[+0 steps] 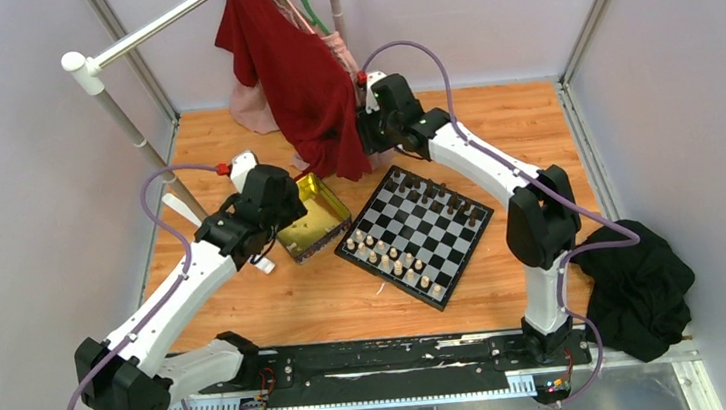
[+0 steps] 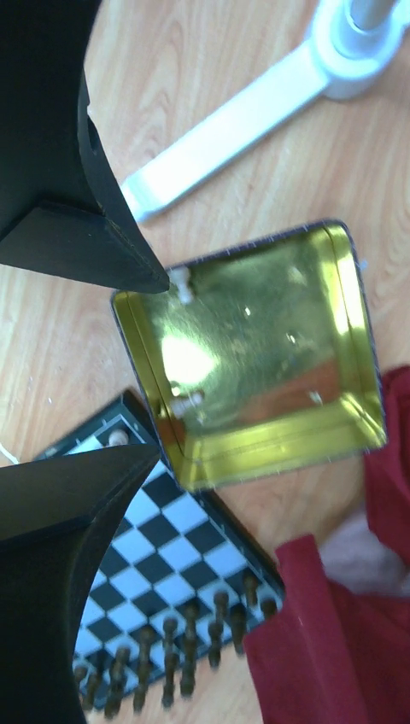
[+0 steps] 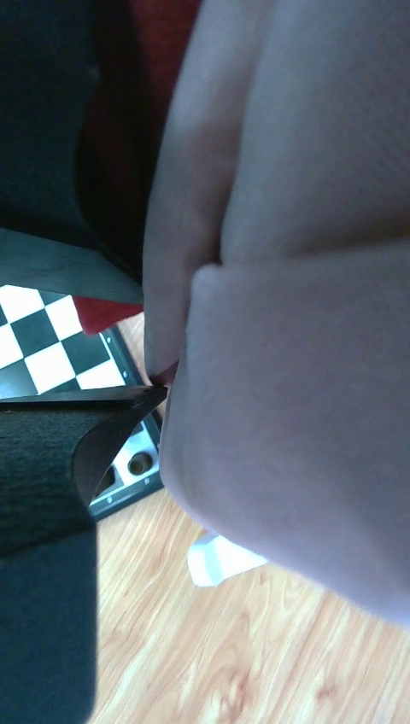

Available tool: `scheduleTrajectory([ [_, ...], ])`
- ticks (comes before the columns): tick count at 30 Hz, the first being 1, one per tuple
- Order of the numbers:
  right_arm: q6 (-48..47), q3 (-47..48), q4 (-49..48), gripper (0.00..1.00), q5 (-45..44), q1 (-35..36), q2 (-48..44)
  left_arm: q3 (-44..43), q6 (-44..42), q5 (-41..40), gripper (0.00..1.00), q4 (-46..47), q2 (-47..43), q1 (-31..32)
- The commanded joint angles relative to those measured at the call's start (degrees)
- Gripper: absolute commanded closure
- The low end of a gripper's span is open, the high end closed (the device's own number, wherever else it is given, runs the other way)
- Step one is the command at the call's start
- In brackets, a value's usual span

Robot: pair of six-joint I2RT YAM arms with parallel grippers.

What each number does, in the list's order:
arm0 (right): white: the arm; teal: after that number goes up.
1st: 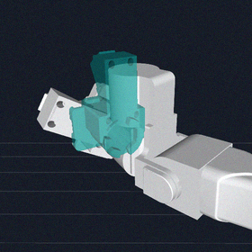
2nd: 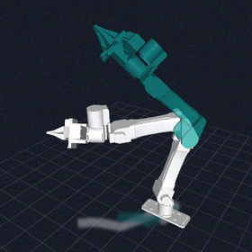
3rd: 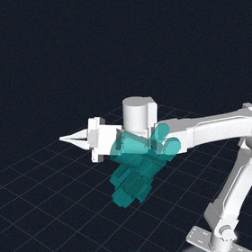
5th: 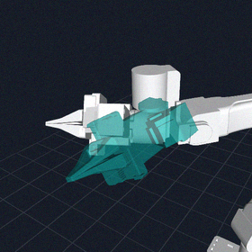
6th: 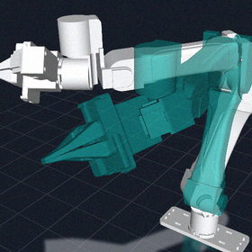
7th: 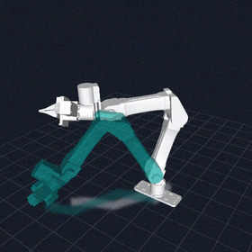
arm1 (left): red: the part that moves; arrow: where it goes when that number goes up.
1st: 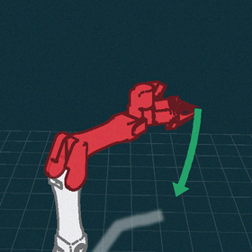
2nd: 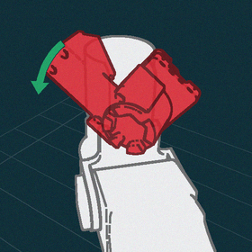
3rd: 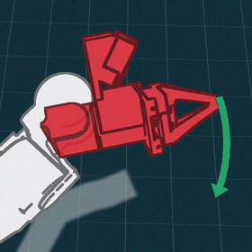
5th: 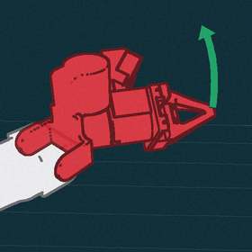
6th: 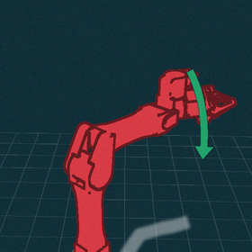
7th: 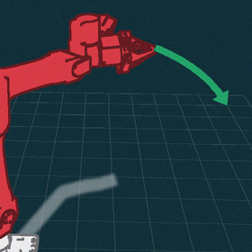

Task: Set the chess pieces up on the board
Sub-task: Pick up the storage box at the center of the board.

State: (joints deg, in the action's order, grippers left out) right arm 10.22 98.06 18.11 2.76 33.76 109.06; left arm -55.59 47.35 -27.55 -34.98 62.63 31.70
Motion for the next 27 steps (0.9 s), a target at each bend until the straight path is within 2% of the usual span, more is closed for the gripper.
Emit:
scheduleTrajectory([
  [1,-1.14,4.22,3.9,0.55,4.97,2.08,3.75,2.5,1.05,4.27,0.29,-7.04,0.71,-4.09],
  [6,-3.97,-0.66,1.1,0.55,3.3,6.23,2.2,6.96,0.93,6.47,0.29,-7.52,-1.92,-7.17],
  [11,-3.35,-6.72,-0.36,0.55,-8.12,9.25,-3.92,8.41,0.3,7.37,0.3,-7.58,-2.95,-7.8],
  [15,-2.31,-11.97,-0.57,0.55,-12.44,10.06,-9.9,11.12,0.84,7.8,0.3,-5.84,-3.03,-7.8],
  [27,-2.63,-24.97,-0.43,0.55,-20.36,15.28,-25.53,15.95,3.55,6.18,0.32,2.66,2.59,-7.8],
])
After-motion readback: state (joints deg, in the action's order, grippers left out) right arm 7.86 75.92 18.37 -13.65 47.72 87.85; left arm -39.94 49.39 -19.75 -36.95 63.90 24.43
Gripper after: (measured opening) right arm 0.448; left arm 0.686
